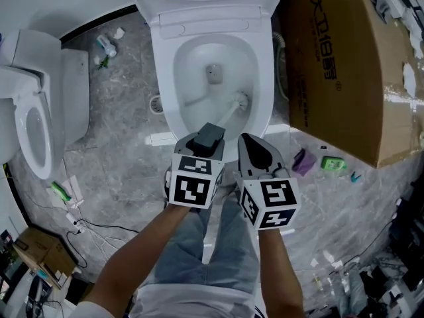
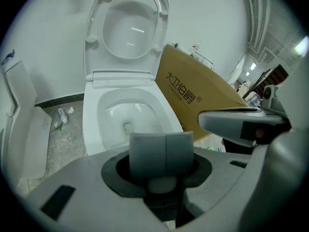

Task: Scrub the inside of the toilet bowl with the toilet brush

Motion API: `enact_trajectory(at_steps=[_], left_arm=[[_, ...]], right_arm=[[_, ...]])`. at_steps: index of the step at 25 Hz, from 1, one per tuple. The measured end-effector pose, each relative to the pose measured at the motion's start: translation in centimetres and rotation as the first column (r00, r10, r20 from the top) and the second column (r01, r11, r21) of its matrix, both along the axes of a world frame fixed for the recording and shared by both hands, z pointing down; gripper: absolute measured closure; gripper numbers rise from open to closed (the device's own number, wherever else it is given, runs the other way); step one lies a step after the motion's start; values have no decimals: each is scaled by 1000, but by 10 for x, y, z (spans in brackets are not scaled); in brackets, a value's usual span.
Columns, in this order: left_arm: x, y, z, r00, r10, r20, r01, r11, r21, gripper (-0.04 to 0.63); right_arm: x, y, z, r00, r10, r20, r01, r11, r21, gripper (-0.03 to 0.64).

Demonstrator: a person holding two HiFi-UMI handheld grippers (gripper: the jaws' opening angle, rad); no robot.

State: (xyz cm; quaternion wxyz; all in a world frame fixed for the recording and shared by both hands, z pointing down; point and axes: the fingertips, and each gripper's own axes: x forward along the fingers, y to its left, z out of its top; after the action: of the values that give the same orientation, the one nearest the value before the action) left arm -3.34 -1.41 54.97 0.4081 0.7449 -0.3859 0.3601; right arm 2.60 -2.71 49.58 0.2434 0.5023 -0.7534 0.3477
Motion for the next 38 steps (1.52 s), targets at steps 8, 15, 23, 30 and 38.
enact_trajectory(at_steps=[8, 15, 23, 30, 38], left_arm=[[-16, -21, 28, 999, -22, 33, 22, 1000, 6, 442], [-16, -49, 36, 999, -24, 36, 23, 999, 30, 442], [-23, -73, 47, 998, -26, 50, 24, 999, 46, 442], [-35, -92, 50, 997, -55, 60, 51, 996, 68, 442], [-64, -99, 45, 991, -85, 103, 77, 994, 82, 442]], right_arm=[[-7, -2, 13, 1000, -14, 11, 14, 1000, -13, 618], [-12, -8, 18, 1000, -29, 10, 29, 999, -18, 618], [-18, -9, 26, 999, -41, 13, 41, 999, -31, 618], [-22, -9, 30, 998, -61, 9, 61, 997, -38, 618], [-28, -9, 30, 998, -67, 17, 68, 997, -45, 618]])
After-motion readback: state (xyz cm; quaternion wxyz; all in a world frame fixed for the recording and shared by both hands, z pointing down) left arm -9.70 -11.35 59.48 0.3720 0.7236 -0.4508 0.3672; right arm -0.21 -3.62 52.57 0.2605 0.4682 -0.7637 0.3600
